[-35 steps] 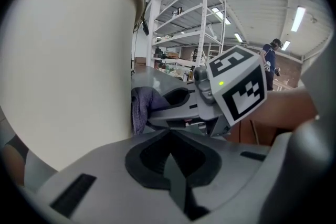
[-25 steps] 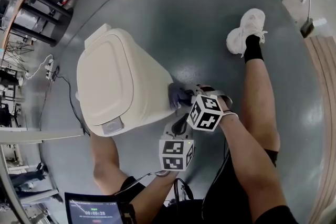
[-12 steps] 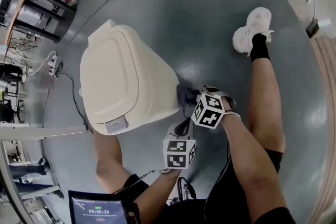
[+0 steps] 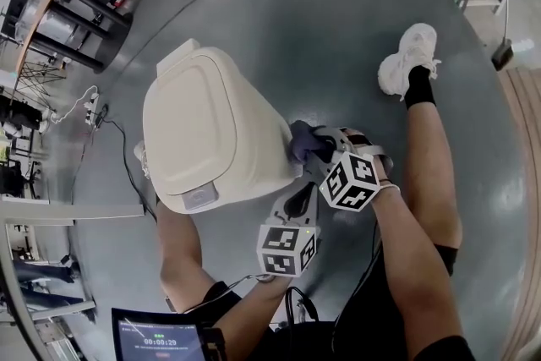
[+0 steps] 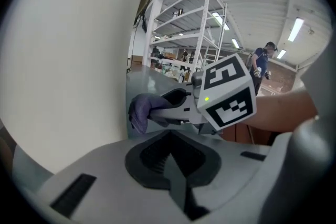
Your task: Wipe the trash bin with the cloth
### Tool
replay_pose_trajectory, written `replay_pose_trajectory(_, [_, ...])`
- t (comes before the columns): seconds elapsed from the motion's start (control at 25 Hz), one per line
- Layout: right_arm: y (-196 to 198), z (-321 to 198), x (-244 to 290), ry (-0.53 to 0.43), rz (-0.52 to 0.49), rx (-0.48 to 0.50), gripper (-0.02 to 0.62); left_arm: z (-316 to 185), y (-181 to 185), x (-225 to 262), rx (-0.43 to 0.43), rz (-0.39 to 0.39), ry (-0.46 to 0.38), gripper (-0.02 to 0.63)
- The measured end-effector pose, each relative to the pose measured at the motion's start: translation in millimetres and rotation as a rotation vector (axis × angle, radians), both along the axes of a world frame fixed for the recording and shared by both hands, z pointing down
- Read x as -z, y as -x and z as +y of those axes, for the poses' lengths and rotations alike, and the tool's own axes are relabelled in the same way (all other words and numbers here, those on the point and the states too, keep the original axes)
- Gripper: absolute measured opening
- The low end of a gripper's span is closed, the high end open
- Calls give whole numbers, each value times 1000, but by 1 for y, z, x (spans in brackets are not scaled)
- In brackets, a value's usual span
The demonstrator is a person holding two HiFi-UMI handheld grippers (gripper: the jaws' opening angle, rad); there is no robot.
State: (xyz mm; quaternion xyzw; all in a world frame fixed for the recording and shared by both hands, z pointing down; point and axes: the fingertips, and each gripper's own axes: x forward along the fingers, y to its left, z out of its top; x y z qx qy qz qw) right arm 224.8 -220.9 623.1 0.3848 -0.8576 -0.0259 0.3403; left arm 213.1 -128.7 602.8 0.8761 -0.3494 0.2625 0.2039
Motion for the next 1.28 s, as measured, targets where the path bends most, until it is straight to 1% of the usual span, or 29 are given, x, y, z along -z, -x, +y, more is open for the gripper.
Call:
replay_pose_trajectory(0.12, [-10, -8, 49, -136, -43, -34, 89, -2, -8, 31, -10, 42, -52, -3])
replay_pose_trajectory(0.2, [-13, -10, 80, -228, -45, -33, 89, -3, -12, 51, -19, 56, -93, -3])
replay_pose_trajectory(0.32, [-8, -14, 117, -356, 11, 11, 89, -7, -14, 77, -26, 68, -169, -3])
replay_pose_trajectory(0.44, [3, -20, 136, -423, 65, 57, 89, -11, -14, 95, -25, 70, -218, -3])
replay_pose_trajectory(0.52, [7, -25, 138, -429, 70, 79, 89, -12, -17, 104, -28, 69, -235, -3])
replay_pose_trajectory(0.6, [9, -29, 138, -426, 54, 92, 89, -13, -20, 108, -29, 67, -247, -3])
replay_pose_trajectory(0.72, [12, -34, 131, -416, 22, 99, 89, -18, -19, 101, -28, 57, -254, -3])
replay_pose_trajectory(0.88, [16, -39, 123, -392, -37, 125, 89, -18, -17, 83, -30, 26, -219, -3])
replay_pose_trajectory(1.08, [19, -49, 110, -357, -68, 154, 89, -17, -12, 51, -25, -9, -169, -3])
replay_pose_trajectory(1.2, [21, -52, 95, -308, -98, 148, 89, -18, -8, 33, -21, -26, -143, -3])
replay_pose_trajectory(1.28, [22, -52, 86, -273, -114, 145, 89, -17, -5, 25, -20, -44, -140, -3])
